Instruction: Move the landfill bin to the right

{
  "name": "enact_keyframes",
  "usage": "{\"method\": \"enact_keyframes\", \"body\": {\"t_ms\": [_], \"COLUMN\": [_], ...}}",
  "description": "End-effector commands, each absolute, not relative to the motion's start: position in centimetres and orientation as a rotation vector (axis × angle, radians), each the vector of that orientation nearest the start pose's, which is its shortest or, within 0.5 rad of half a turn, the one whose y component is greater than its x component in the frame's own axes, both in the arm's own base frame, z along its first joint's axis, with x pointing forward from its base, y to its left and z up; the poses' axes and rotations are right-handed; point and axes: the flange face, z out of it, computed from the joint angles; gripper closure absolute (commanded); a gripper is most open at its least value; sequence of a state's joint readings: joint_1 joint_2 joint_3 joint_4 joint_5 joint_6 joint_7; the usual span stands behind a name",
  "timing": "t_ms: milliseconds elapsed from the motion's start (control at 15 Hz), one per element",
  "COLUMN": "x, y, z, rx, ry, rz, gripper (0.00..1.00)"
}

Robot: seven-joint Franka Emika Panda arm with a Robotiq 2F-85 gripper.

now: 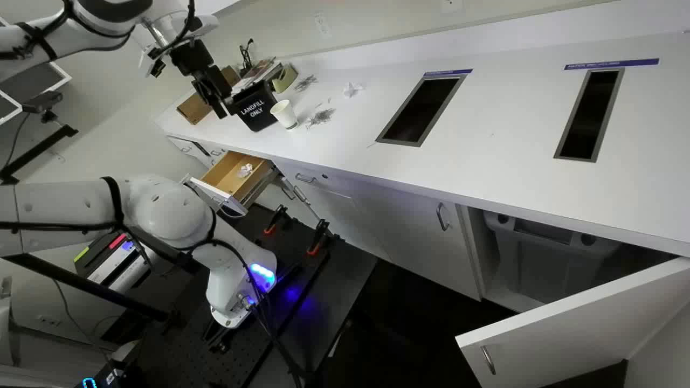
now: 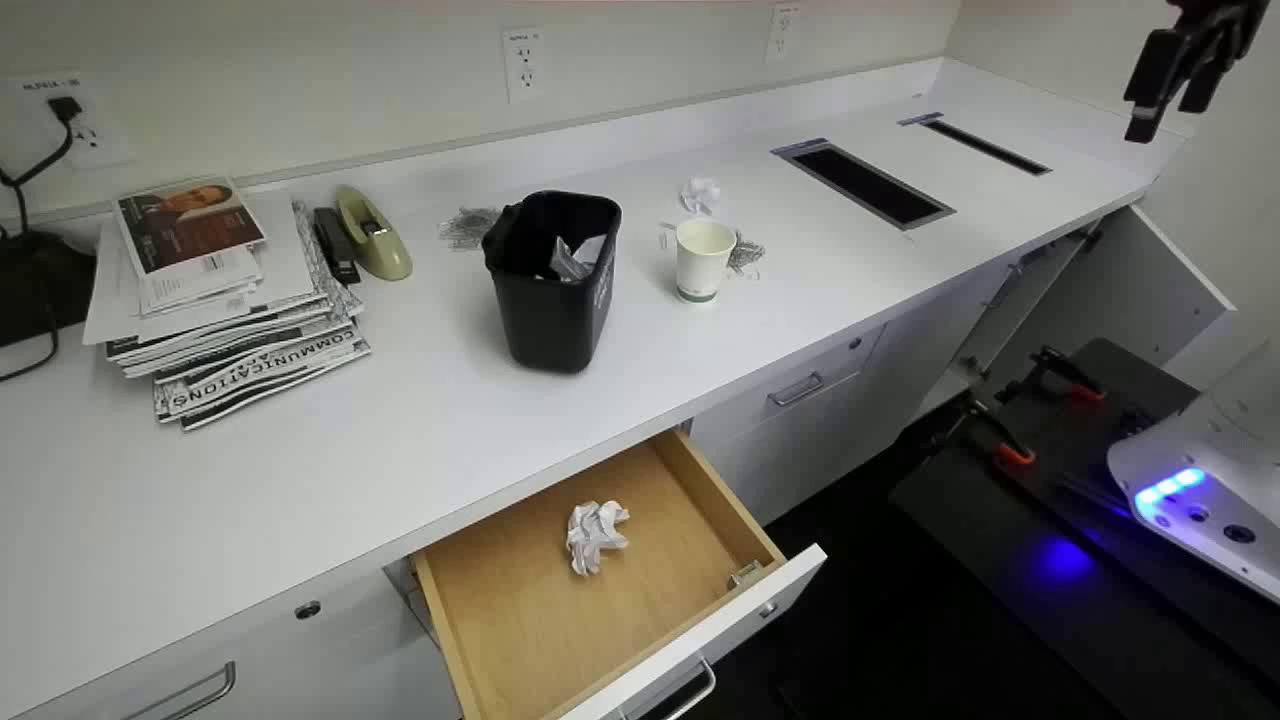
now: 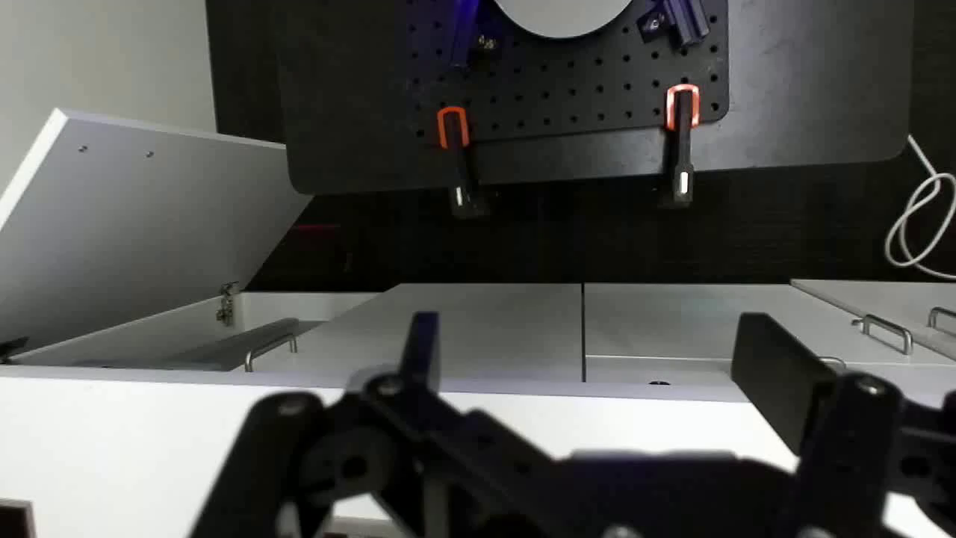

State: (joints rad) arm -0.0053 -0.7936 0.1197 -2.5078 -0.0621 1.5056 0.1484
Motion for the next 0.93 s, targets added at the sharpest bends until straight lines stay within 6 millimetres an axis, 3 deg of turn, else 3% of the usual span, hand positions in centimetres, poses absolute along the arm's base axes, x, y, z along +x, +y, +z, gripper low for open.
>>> {"method": "enact_keyframes", "body": {"t_ms": [0, 400, 667, 867], "x": [28.8, 29.2, 32.0, 34.4], "y": [3.2, 3.7, 9.4, 14.7], "z": [51.7, 51.6, 51.6, 52.1], "rx": [-3.293, -3.287, -3.261, -3.222], "ry": [0.126, 0.109, 0.077, 0.118], "rz": [0.323, 0.328, 0.243, 0.127], "gripper": [0.0, 0.0, 0.0, 0.0]}}
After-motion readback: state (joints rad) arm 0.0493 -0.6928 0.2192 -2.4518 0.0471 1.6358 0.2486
